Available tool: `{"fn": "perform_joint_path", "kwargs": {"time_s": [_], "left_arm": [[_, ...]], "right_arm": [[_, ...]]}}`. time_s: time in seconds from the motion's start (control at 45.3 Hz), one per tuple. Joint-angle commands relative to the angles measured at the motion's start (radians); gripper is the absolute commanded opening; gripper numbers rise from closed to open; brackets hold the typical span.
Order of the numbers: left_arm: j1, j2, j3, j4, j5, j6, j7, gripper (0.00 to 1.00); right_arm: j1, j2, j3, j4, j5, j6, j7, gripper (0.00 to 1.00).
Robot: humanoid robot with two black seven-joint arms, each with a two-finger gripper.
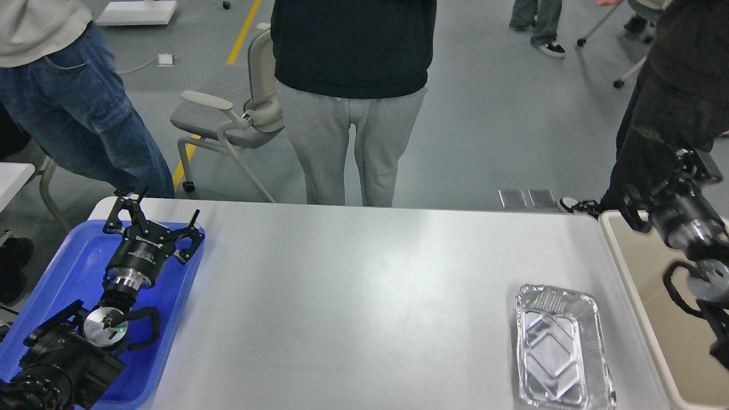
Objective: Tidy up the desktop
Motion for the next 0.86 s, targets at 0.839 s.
{"fn": "perform_joint_path", "kwargs": {"time_s": [0.839], "left_arm": [[0.0,0.0,0.0,0.0,0.0,0.0,0.0,1.0]], "right_arm": [[-0.133,0.321,0.213,0.098,-0.168,-0.022,0.066,1.0]]}}
